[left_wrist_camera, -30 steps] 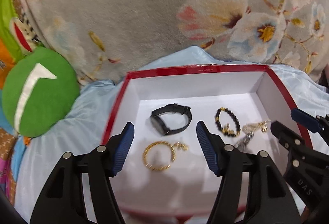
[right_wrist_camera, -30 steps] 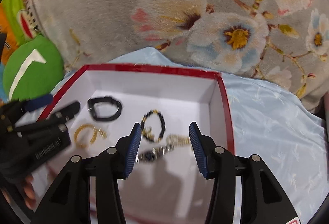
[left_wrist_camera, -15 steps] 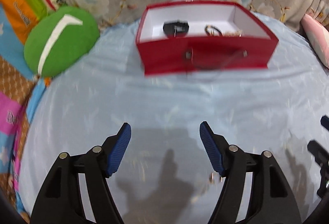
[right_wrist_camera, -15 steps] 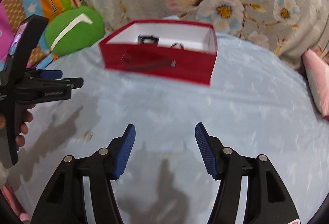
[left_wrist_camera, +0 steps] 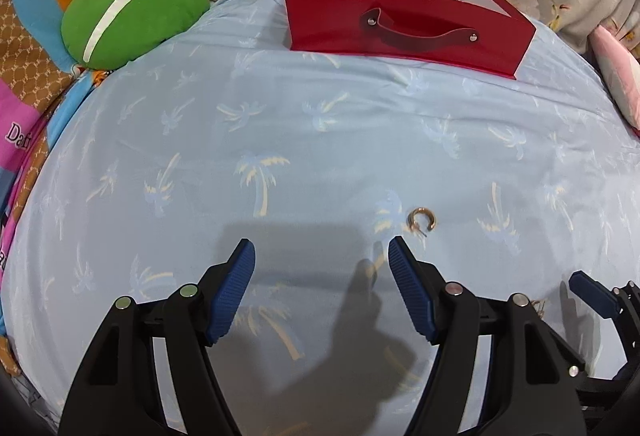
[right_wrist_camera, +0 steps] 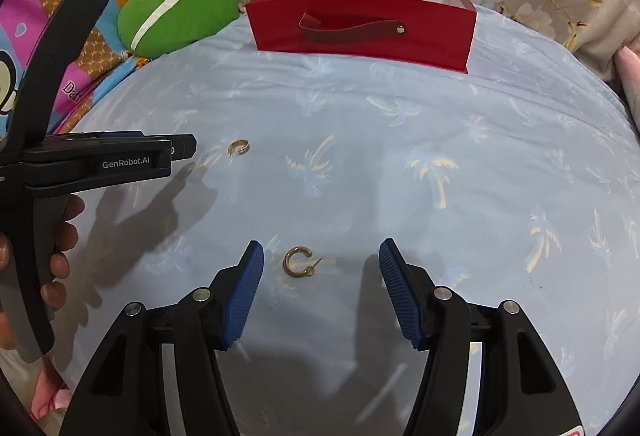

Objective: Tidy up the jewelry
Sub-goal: 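Move the right tool to the last gold hoop earring on the bedspread, then close the right tool on the gold hoop earring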

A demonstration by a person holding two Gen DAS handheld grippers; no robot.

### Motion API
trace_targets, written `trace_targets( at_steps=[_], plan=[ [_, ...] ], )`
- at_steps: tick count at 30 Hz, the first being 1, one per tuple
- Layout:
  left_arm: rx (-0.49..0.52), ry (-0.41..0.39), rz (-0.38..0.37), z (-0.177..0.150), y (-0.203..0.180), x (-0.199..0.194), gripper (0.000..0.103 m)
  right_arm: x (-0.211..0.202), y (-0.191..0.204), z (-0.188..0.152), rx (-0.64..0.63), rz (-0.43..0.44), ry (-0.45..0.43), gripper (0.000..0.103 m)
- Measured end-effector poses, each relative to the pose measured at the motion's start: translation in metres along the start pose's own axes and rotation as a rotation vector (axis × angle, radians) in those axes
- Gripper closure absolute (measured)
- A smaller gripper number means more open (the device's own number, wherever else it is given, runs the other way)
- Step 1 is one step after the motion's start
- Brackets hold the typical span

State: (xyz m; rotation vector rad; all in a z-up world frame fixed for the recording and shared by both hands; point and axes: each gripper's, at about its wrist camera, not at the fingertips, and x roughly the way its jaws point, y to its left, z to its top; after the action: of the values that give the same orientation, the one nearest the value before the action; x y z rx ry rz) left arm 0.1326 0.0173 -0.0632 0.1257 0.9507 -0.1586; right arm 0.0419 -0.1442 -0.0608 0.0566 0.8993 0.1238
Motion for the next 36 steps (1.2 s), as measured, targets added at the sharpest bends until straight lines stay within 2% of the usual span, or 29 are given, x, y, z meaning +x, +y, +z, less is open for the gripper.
trace_targets(
  at_steps=[6,8,12,21,30,36],
  plan=[
    [-0.003,0.009,-0.004,-0.004,-0.002,0.003,0.036,0.007,0.003,-0.001,-0.009,-0.017,0.013,0.060],
    [-0.001,0.012,-0.008,-0.003,-0.003,0.004,0.036,0.007,0.003,0.000,-0.014,-0.023,0.012,0.071],
    [0.011,0.013,-0.017,-0.002,-0.010,0.006,0.036,0.007,0.002,0.000,-0.015,-0.026,0.012,0.083],
    [0.052,0.018,-0.031,0.008,-0.037,0.016,0.036,0.001,-0.006,0.000,0.006,-0.040,-0.004,0.084],
    [0.029,0.034,-0.040,0.019,-0.057,0.031,0.038,-0.007,-0.022,0.001,0.048,-0.050,-0.019,0.084],
    [0.041,0.033,-0.062,0.019,-0.062,0.027,0.059,-0.006,-0.024,0.001,0.055,-0.043,-0.017,0.084]
  ],
)
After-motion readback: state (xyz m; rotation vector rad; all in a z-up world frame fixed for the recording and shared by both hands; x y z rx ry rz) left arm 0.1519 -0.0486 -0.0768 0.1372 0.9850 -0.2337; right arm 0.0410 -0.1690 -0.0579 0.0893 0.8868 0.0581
